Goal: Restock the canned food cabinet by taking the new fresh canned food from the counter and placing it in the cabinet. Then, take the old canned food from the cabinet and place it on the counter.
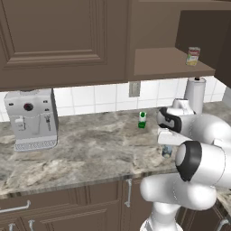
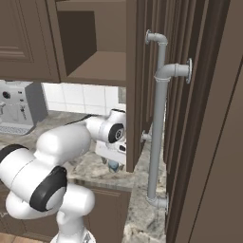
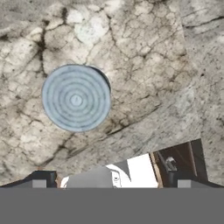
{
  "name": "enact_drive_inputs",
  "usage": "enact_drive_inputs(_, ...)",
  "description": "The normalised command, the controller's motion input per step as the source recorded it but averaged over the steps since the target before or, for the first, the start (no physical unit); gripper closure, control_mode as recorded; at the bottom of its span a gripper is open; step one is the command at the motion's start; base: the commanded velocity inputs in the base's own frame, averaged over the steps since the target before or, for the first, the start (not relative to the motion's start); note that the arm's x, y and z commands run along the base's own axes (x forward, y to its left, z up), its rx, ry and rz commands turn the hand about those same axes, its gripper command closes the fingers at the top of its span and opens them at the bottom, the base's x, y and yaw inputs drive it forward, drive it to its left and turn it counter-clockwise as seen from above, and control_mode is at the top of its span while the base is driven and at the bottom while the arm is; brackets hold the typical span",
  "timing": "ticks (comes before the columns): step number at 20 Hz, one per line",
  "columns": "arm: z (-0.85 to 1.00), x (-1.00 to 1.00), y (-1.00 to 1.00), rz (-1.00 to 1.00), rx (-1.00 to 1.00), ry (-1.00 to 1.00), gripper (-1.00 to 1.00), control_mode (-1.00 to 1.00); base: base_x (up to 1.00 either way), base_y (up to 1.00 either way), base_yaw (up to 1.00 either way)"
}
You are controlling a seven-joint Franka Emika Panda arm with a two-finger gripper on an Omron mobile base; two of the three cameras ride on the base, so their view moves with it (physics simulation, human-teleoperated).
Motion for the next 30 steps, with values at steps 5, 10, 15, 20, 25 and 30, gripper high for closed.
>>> enact_drive_inputs(5,-0.05,0.00,0.00,0.00,0.00,-0.06,-1.00,-1.00,0.00,0.00,0.00)
enact_drive_inputs(10,-0.01,0.00,0.01,0.00,0.00,-0.06,-1.00,-1.00,0.00,0.00,0.00)
enact_drive_inputs(15,-0.01,0.03,0.11,0.00,0.00,-0.04,-1.00,-1.00,0.00,0.00,0.00)
enact_drive_inputs(20,0.00,0.05,0.01,0.00,0.00,-0.01,-1.00,-1.00,0.00,0.00,0.00)
enact_drive_inputs(25,-0.01,0.08,0.00,0.00,0.00,-0.02,-1.00,-1.00,0.00,0.00,0.00)
enact_drive_inputs(30,-0.06,0.19,0.06,0.00,-0.01,-0.05,-1.00,-1.00,0.00,0.00,0.00)
